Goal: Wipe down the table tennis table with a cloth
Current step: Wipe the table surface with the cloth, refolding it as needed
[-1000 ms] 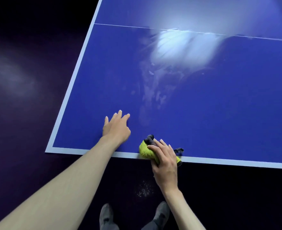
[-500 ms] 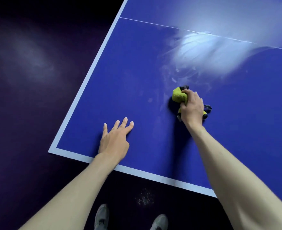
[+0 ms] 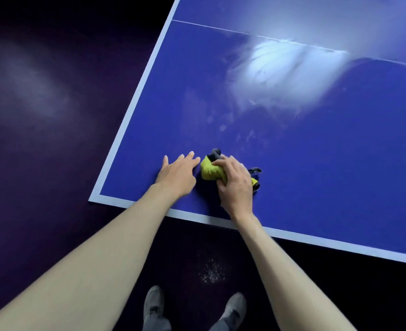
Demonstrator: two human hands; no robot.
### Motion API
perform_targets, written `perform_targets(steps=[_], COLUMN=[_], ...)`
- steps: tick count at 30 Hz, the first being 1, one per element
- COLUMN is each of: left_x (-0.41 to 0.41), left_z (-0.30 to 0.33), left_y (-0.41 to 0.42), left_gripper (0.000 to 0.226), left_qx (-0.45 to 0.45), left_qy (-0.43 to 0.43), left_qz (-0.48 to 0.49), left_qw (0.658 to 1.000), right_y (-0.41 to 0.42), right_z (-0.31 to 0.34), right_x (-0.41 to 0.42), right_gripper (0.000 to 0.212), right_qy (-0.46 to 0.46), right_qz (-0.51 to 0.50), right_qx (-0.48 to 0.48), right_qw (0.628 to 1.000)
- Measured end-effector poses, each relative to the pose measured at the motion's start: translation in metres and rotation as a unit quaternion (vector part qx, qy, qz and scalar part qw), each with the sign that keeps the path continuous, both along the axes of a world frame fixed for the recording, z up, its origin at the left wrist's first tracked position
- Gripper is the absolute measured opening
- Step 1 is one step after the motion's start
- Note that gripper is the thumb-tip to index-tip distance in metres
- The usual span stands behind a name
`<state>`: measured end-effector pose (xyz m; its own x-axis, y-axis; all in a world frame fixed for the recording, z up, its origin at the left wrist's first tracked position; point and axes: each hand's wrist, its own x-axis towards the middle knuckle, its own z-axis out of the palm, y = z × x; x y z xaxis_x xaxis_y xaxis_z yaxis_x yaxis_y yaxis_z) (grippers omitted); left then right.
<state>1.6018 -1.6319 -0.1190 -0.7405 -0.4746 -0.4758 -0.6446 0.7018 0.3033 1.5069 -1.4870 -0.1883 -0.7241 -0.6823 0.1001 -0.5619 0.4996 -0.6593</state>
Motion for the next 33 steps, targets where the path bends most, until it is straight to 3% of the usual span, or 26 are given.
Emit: perform_targets(steps=[4,8,13,19,26,30,33], left_x=[0.019,0.039,0.047,0.05,0.044,0.042,0.043], left_z=[0.01,0.002,-0.006,-0.031,-0.021,-0.018,-0.02], left_y=[-0.009,-0.033,-0.079,-0.095,-0.096,-0.104,-0.105], left_gripper=[0.078,0.076,0.08,0.1,0.11,0.108,0.106], left_qx=[0.003,-0.048,-0.101,-0.135,-0.119,-0.125,-0.126], left_qy=[0.053,0.038,0.008,-0.026,-0.046,-0.057,-0.056], left_qz=[0.051,0.042,0.054,0.021,0.03,0.021,0.016], left_qw=[0.997,0.997,0.993,0.99,0.991,0.99,0.99], right_y=[0.041,0.055,0.029,-0.054,-0.159,-0.18,-0.163], right_z=[0.004,0.005,0.0,-0.005,-0.01,-0.008,-0.008], right_x=[0.076,0.095,0.047,-0.079,-0.21,-0.206,-0.151], right_gripper=[0.06,0.061,0.062,0.054,0.056,0.053,0.055], right_qy=[-0.002,-0.006,-0.021,0.012,0.039,0.031,0.034], right_qz=[0.012,0.025,-0.022,-0.134,-0.112,-0.111,-0.035], right_qx=[0.011,0.022,0.02,0.018,0.059,0.054,0.022], right_qw=[1.0,0.999,0.999,0.991,0.991,0.992,0.999])
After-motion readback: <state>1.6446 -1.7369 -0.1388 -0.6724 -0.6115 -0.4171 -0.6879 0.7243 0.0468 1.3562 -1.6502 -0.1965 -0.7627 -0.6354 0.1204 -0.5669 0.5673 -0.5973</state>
